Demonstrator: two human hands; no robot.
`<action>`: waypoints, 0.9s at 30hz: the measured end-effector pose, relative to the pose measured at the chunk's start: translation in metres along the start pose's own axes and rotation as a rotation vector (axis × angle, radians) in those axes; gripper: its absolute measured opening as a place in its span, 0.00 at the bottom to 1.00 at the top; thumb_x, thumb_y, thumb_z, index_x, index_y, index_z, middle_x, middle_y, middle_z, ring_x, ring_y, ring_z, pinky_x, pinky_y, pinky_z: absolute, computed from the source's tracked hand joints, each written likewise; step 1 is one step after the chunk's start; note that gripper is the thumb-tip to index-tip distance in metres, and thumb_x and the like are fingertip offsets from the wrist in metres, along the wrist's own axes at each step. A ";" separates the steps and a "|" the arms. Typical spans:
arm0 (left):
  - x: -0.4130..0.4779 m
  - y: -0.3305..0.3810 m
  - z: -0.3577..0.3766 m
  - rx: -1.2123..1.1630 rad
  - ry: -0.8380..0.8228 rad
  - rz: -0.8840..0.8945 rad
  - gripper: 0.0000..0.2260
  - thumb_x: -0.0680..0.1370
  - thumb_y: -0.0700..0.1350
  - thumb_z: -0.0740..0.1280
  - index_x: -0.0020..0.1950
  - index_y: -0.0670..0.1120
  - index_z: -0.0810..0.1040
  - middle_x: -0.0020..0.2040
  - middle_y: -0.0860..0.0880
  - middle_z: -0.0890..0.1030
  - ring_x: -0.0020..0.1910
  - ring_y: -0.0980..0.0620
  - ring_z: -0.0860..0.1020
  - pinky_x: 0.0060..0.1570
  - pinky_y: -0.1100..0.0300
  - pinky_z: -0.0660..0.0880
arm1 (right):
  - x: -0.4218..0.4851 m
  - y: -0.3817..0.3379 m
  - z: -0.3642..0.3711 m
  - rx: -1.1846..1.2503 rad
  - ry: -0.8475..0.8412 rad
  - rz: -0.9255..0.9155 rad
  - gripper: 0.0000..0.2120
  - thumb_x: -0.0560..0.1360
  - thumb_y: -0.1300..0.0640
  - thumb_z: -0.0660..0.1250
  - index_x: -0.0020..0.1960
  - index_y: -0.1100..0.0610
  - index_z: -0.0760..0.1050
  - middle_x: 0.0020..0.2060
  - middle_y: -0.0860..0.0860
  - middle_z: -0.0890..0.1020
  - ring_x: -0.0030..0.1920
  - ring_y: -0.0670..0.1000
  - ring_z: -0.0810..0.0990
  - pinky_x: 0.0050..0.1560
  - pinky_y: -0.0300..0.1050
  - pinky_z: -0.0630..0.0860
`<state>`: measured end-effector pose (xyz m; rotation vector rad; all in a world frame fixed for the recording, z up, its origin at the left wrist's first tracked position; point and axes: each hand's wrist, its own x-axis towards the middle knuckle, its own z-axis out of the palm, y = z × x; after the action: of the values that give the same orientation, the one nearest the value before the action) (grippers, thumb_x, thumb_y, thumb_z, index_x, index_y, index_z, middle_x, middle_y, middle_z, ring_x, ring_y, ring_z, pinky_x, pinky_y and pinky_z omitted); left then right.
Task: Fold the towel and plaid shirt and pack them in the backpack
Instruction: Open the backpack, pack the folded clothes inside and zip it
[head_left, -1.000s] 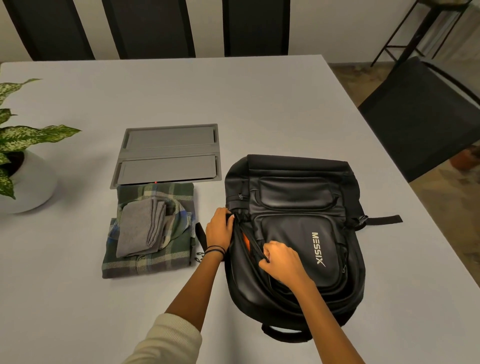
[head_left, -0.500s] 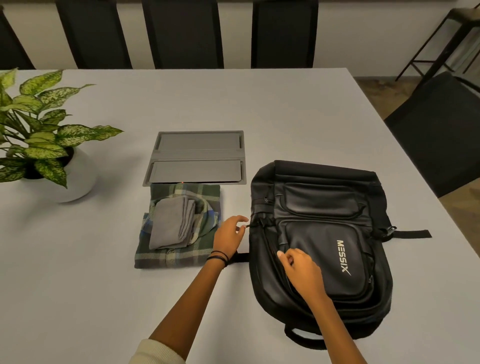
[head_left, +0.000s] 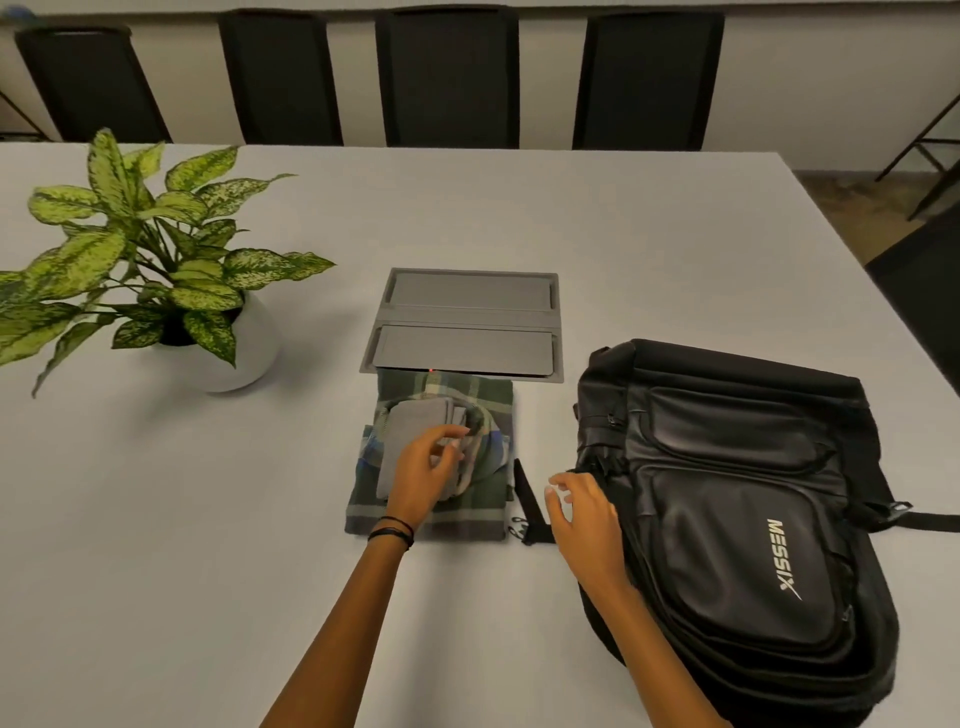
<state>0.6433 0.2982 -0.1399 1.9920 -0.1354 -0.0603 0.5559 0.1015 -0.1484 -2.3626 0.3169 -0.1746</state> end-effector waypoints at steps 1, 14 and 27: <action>0.000 -0.004 -0.007 0.002 0.021 -0.003 0.08 0.79 0.41 0.62 0.55 0.49 0.77 0.53 0.50 0.79 0.48 0.53 0.79 0.48 0.57 0.79 | 0.003 -0.006 0.005 0.028 -0.011 -0.002 0.09 0.78 0.55 0.62 0.55 0.56 0.76 0.52 0.50 0.77 0.50 0.51 0.77 0.53 0.49 0.74; 0.027 -0.050 -0.052 0.090 0.097 -0.200 0.25 0.74 0.55 0.62 0.69 0.46 0.67 0.68 0.45 0.69 0.65 0.47 0.68 0.65 0.48 0.68 | 0.062 -0.075 0.090 0.179 -0.208 0.255 0.36 0.73 0.42 0.64 0.74 0.54 0.52 0.73 0.56 0.57 0.72 0.57 0.58 0.68 0.60 0.64; 0.057 -0.091 -0.064 0.078 -0.068 -0.589 0.57 0.55 0.74 0.64 0.76 0.48 0.50 0.75 0.44 0.57 0.72 0.40 0.61 0.68 0.40 0.62 | 0.083 -0.067 0.137 -0.051 -0.205 0.379 0.53 0.66 0.32 0.66 0.76 0.53 0.39 0.75 0.56 0.41 0.75 0.58 0.39 0.71 0.64 0.40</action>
<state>0.7129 0.3865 -0.1952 2.0475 0.4143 -0.5062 0.6766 0.2158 -0.1982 -2.2958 0.6645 0.2564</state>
